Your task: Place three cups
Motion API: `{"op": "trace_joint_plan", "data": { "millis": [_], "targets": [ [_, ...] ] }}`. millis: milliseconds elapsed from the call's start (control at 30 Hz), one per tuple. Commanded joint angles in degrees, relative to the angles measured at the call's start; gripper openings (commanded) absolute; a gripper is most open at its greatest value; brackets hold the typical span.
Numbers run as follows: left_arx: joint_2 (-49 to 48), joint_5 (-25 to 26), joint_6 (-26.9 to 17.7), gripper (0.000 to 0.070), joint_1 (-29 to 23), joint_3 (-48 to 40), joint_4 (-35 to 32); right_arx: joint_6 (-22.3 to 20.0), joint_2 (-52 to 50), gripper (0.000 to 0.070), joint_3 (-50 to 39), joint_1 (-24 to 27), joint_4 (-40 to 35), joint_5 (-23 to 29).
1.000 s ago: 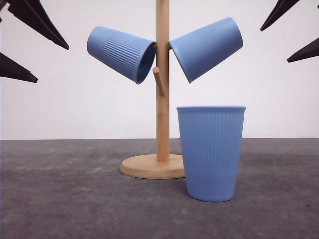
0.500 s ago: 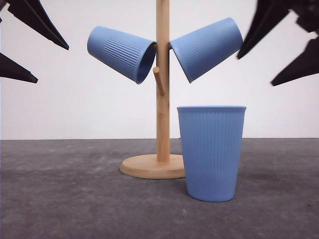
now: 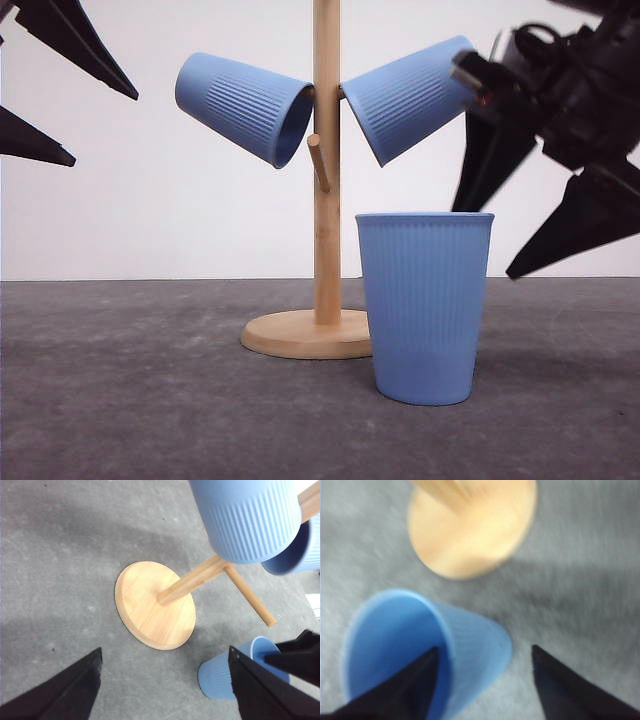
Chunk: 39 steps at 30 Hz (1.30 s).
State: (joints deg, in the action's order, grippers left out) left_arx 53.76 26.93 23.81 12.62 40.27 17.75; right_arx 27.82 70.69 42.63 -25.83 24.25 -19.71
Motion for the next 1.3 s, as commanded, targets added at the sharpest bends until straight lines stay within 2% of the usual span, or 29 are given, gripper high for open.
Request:
{"op": "trace_joint_plan", "data": {
  "millis": [0,67,133,233,433,600,967,1267],
  "targets": [
    [0.4,0.2,0.2,0.0471,0.1,0.6,-0.5,0.5,1.0,0.0209,0.1,-0.5,0.3,-0.9],
    [0.4,0.8,0.2,0.0471,0.1,0.6,-0.4,0.2,1.2,0.0088,0.1,-0.6,1.4,-1.9],
    [0.4,2.2,0.2,0.0474,0.1,0.6,-0.3,-0.3,1.2,0.0009,0.1,-0.7,2.5,-3.4],
    [0.4,6.7,0.2,0.0478,0.1,0.6,1.0,-0.9,1.1,0.0008,0.1,-0.6,3.3,-9.2],
    [0.4,21.5,-0.2,0.0535,1.1,0.6,3.7,-1.3,1.0,0.0008,0.1,-1.1,2.7,-23.9],
    [1.1,30.5,-1.7,0.0568,4.5,0.6,3.2,-1.2,1.0,0.0008,0.1,-3.1,0.9,-28.2],
    [4.6,31.4,-12.1,0.0568,16.1,0.6,3.3,7.5,1.0,0.0008,0.1,-7.9,-10.3,-37.5],
    [8.1,31.4,-14.3,0.0568,21.9,0.6,3.3,11.6,1.0,0.0008,0.1,-10.3,-16.2,-38.8]
  ]
}}
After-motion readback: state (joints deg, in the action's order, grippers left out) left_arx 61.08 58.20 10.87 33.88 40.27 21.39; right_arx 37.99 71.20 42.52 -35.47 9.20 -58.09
